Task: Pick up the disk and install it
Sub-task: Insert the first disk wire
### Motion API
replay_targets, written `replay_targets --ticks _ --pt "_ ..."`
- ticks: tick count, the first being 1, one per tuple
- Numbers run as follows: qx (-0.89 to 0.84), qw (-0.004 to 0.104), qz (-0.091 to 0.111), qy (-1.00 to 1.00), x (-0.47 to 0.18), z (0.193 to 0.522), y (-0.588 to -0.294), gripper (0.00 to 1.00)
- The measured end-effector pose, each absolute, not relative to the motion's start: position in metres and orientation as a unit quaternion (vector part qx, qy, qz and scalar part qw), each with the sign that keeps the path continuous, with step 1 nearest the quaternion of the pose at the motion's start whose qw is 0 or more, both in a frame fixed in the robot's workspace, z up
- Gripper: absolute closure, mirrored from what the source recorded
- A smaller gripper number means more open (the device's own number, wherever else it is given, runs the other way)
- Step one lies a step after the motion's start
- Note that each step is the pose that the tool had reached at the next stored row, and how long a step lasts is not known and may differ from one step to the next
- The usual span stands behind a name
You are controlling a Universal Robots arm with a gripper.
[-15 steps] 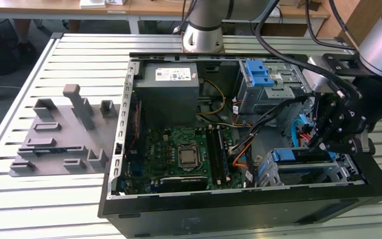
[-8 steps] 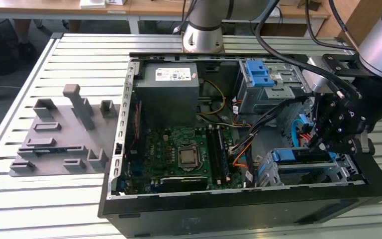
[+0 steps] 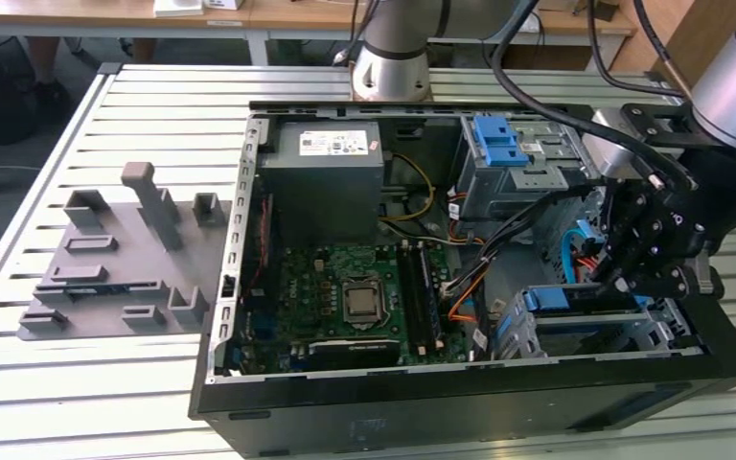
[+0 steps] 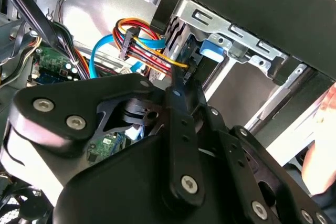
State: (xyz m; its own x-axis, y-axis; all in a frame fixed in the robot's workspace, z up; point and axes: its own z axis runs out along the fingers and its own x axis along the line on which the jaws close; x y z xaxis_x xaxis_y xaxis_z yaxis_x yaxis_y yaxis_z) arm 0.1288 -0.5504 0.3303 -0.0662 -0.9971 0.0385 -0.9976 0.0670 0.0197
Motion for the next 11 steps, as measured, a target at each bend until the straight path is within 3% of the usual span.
replay_targets --ticks 8,10,11 --pt "0.683 0.021 0.006 -0.730 0.129 0.342 -0.550 0.76" --pt "0.683 0.020 0.006 -0.730 0.129 0.342 -0.550 0.78" --pt "0.683 0.020 0.006 -0.730 0.129 0.342 -0.550 0.84"
